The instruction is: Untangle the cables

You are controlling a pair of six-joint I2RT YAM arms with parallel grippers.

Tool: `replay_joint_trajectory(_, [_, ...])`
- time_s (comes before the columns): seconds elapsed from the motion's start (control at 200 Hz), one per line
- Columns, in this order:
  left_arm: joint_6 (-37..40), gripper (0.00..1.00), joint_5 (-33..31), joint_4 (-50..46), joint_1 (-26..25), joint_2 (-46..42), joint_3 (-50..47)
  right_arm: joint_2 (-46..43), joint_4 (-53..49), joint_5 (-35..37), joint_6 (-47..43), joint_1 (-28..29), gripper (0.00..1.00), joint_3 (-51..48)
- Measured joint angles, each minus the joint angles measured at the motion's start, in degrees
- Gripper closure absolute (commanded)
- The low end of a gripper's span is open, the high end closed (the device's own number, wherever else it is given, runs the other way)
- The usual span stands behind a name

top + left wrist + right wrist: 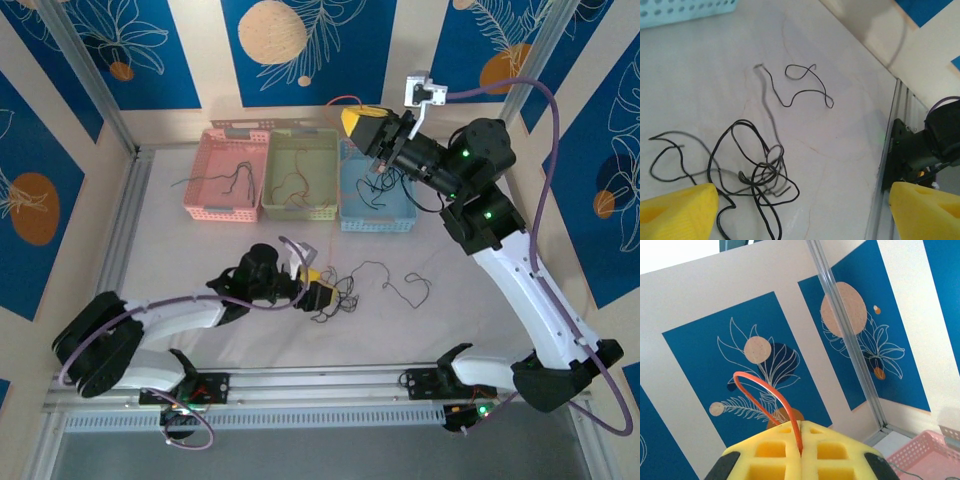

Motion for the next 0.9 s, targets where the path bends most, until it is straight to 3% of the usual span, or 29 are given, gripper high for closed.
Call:
replay_joint_trajectory(0.195, [1.20,0.15,-2.21,2.47,-0.35,5.25,0.00,-0.02,-0.90,1.09,0.17,-0.37,1.00,-0.48])
replay_joint_trajectory(0.395, [1.22,0.17,-4.24,2.97,-0.46,3.69,-0.28,0.94,0.11,2.56,0.20,-2.21,1.00,-0.55])
replay_joint_trajectory(0.9, [-2.56,0.16,-12.52,-17.57,-0.46,-23.45,-7.85,28.81,6.86,5.77,4.79,-7.08,1.00,16.37])
